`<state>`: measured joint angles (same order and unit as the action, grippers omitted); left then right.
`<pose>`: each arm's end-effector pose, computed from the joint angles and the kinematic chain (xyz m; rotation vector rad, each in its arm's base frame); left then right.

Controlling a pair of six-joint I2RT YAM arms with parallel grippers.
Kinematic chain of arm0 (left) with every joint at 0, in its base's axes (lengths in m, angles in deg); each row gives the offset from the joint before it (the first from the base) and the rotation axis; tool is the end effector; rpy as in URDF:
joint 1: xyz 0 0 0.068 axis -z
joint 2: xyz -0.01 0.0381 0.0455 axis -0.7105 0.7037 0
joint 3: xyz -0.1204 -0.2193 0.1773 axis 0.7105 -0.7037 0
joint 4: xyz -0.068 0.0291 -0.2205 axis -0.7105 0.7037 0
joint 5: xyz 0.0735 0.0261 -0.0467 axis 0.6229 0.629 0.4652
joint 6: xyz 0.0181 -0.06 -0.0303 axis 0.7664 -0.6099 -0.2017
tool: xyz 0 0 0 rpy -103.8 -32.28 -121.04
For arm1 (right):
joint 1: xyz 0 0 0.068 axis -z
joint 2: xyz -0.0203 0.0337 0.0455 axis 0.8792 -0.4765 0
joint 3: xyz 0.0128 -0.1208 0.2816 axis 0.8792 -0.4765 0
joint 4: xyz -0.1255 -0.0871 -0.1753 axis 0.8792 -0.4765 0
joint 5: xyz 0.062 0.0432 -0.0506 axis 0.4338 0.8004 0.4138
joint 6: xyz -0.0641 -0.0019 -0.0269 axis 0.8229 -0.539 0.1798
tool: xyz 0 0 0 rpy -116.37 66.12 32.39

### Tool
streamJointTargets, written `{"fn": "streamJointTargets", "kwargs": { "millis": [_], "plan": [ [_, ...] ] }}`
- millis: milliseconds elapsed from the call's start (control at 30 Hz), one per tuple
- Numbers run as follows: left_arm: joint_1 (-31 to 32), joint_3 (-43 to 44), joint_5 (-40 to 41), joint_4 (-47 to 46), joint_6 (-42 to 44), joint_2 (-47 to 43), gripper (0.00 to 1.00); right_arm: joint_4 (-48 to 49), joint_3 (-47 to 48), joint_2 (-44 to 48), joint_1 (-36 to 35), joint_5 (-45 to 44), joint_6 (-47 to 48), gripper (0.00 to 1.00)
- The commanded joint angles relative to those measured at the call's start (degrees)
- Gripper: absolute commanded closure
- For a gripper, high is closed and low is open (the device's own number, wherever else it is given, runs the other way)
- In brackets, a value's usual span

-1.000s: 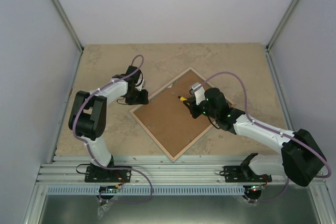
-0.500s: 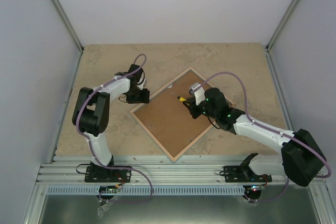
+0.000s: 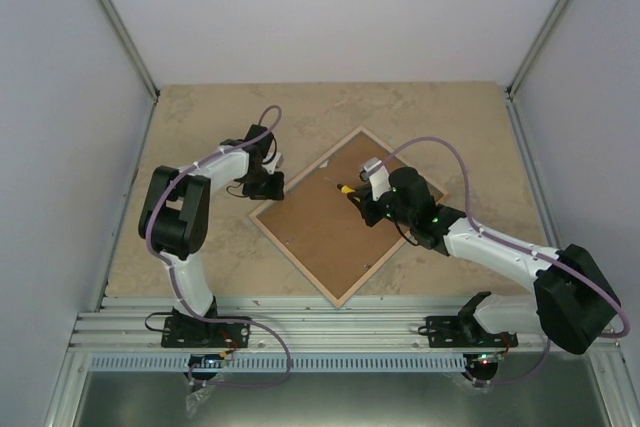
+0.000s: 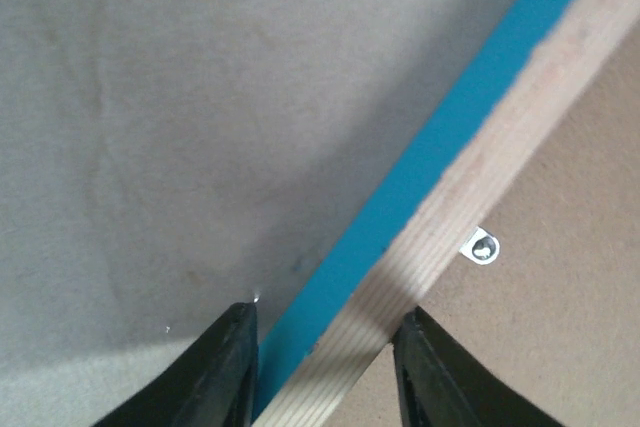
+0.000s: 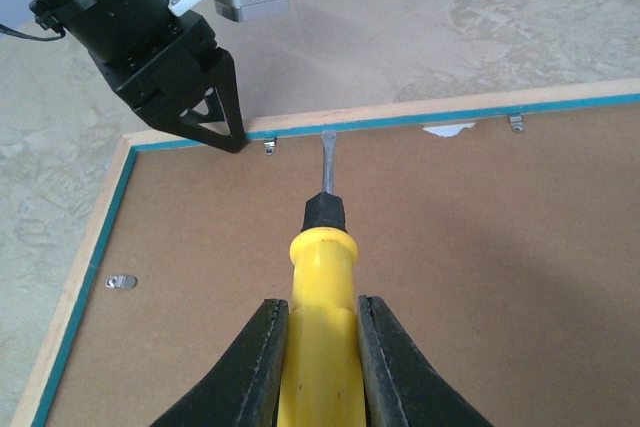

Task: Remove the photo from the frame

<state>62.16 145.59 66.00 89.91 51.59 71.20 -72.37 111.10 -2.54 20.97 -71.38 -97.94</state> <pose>0.3249 -0.1096 0.1861 0.2125 2.9511 -0.3459 0.1894 0.1716 0.2620 -0.6223 2.0595 0.6709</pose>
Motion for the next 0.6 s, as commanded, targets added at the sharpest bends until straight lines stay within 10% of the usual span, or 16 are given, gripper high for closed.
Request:
{"fn": "streamJointTargets", "kwargs": {
  "millis": [0, 567],
  "plan": [
    [0.3, -2.17, -0.12, -0.33, -3.58, -0.57, 0.65, 2.08, 0.98, -0.88, 0.32, 1.34, 0.64, 1.0],
    [6.13, -13.88, -2.55, -5.41, -15.07, -10.97, 0.79, 3.79, 3.06, -6.2, -2.2, 6.45, 0.72, 1.0]
  ]
}}
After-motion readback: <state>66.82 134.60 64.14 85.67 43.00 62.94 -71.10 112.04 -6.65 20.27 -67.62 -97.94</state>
